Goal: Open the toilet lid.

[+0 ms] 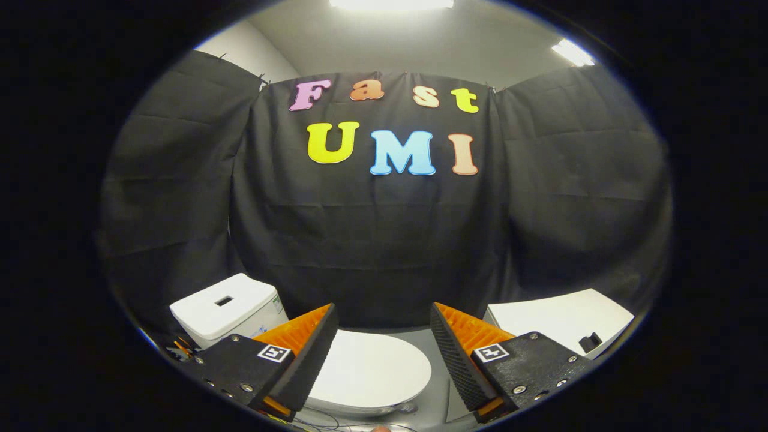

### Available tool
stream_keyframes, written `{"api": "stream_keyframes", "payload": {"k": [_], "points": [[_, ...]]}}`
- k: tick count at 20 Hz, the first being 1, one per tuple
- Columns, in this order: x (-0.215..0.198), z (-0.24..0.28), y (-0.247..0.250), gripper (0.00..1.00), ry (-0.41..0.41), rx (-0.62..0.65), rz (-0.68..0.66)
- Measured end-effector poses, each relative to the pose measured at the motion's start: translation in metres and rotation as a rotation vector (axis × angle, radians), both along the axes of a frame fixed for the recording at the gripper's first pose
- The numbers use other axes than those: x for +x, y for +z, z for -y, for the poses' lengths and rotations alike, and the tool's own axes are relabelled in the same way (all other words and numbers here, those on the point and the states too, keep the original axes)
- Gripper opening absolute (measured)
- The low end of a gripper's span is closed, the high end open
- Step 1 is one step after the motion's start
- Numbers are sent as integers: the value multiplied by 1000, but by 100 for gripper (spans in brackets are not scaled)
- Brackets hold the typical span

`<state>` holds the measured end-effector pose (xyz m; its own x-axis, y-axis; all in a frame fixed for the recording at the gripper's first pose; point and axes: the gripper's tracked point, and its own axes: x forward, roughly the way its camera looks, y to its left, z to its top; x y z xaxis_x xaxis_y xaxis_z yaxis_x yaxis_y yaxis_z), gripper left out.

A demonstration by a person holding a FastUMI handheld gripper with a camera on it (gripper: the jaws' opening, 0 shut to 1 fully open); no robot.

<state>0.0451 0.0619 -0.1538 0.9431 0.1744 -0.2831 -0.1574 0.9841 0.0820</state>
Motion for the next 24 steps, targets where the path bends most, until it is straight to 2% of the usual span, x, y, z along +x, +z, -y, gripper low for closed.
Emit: {"api": "stream_keyframes", "payload": {"k": [10, 16, 19, 24], "points": [[-4, -7, -85, 95, 4, 89, -192], [-16, 5, -157, 94, -58, 182, -331], [-27, 12, -197, 96, -90, 184, -406], [-40, 12, -238, 96, -150, 250, -488]]}}
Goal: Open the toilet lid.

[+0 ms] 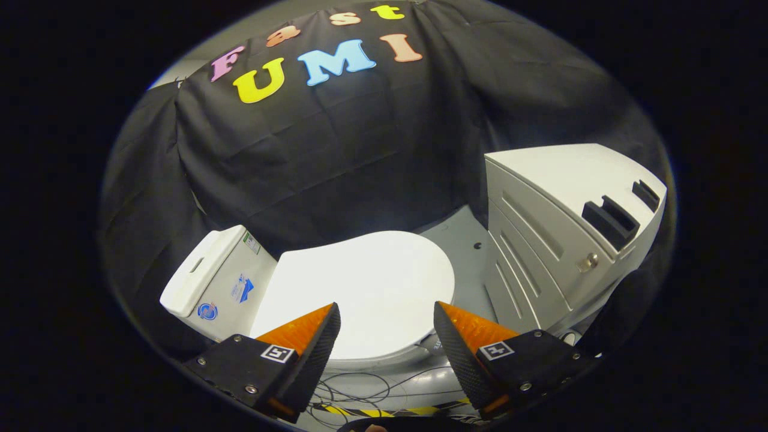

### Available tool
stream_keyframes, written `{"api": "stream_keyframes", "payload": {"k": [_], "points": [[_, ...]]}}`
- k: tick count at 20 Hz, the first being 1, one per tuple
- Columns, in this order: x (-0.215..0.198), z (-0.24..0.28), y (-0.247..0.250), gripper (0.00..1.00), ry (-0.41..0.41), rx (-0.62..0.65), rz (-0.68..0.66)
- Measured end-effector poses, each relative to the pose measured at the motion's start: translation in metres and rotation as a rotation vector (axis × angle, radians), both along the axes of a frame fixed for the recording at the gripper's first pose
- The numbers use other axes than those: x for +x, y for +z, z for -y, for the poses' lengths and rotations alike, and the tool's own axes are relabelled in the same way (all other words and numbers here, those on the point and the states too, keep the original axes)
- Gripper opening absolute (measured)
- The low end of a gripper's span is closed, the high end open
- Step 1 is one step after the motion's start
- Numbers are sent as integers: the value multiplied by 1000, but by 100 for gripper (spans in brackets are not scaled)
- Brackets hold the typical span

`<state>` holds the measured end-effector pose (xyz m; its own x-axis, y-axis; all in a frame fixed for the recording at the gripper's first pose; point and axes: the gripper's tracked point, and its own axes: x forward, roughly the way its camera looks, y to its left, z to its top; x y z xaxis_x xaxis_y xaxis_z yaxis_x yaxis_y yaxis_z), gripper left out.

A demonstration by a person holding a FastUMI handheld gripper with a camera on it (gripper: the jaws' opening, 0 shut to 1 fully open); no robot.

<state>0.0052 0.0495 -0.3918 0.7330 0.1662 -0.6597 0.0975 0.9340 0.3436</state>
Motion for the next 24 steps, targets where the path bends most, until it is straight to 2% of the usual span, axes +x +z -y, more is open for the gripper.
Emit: {"api": "stream_keyframes", "payload": {"k": [7, 12, 24], "points": [[-23, -2, -57, 96, -33, 10, -151], [-32, -3, -81, 96, -65, 39, -211], [-52, 8, -126, 96, -282, 205, -305]]}}
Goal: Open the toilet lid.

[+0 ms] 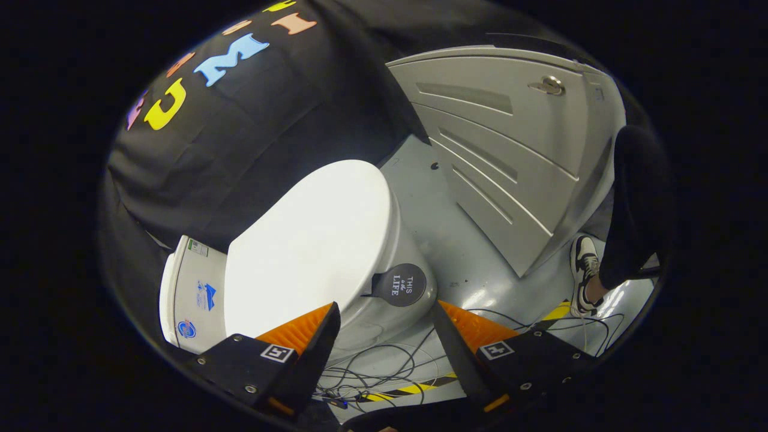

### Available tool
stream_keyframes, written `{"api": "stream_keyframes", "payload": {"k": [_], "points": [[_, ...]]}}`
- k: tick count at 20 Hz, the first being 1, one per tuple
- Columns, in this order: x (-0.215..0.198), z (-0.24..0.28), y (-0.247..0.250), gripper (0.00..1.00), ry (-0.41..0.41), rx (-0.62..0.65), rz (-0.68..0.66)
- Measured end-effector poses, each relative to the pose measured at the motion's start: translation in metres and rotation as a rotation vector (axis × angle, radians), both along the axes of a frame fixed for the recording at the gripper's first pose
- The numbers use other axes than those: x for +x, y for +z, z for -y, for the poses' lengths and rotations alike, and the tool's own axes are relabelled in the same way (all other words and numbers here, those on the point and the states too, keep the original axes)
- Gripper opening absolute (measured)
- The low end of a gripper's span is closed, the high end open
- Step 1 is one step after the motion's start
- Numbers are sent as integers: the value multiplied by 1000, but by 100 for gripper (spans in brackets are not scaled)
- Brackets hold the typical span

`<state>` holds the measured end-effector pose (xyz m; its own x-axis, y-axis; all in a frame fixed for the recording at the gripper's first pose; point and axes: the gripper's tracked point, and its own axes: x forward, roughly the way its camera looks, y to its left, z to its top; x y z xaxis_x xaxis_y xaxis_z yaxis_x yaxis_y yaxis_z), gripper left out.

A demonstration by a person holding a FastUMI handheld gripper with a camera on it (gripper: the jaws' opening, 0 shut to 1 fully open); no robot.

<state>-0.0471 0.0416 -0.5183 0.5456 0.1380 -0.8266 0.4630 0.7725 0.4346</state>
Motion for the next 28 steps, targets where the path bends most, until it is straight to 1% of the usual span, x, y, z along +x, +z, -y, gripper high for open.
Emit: {"api": "stream_keyframes", "payload": {"k": [5, 8, 11, 13, 15, 17, 20, 23, 25, 27, 28], "points": [[1, 5, -10, 96, -98, 69, 20], [6, 11, -18, 95, -186, 105, 30], [13, 11, -24, 94, -287, 185, 54], [17, 13, -28, 93, -338, 218, 73], [21, 15, -33, 88, -372, 248, 85], [28, 13, -34, 82, -385, 292, 113], [32, 10, -38, 63, -395, 335, 128], [38, 15, -35, 50, -428, 368, 174], [37, 14, -38, 42, -436, 382, 167], [35, 14, -39, 32, -443, 395, 162], [37, 15, -37, 25, -450, 403, 170]]}}
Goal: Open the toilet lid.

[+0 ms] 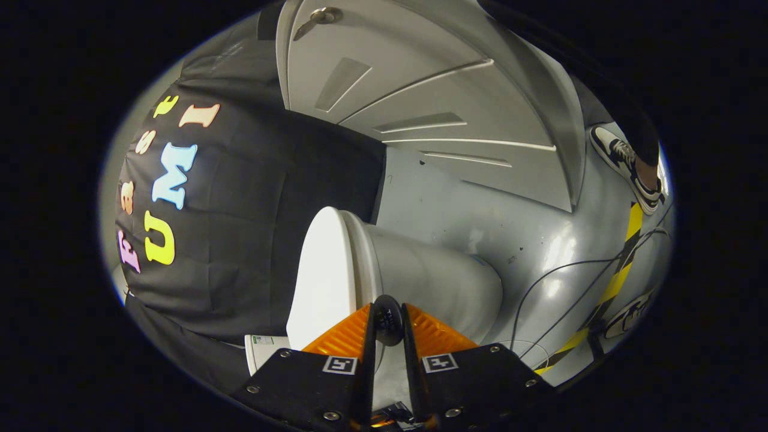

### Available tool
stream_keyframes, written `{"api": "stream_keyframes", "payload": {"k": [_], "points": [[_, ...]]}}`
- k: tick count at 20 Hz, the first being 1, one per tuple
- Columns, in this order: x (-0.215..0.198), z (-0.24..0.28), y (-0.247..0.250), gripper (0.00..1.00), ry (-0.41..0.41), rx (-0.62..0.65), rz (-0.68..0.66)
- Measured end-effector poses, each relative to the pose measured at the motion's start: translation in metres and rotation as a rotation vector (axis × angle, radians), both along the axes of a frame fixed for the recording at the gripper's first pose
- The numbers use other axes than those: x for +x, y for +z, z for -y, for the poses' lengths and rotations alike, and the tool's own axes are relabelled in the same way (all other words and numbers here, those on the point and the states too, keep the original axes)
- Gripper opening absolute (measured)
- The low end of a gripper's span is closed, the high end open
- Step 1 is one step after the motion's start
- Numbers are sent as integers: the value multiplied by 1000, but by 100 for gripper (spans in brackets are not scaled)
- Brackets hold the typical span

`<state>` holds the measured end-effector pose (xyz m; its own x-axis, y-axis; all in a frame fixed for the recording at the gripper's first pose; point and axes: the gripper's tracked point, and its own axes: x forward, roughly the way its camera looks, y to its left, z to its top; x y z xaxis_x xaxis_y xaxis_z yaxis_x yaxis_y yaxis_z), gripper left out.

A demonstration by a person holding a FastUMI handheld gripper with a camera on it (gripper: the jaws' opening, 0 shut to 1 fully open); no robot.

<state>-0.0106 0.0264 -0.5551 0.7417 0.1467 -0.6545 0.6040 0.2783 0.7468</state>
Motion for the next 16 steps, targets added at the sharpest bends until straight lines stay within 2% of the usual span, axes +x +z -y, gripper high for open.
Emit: {"api": "stream_keyframes", "payload": {"k": [2, 5, 10, 16], "points": [[-1, 1, 0, 20, -3, 6, -2], [0, 1, 4, 16, -7, 0, 6], [6, 2, 11, 0, 11, -68, 14], [9, 1, 29, 0, 38, -119, 17]]}}
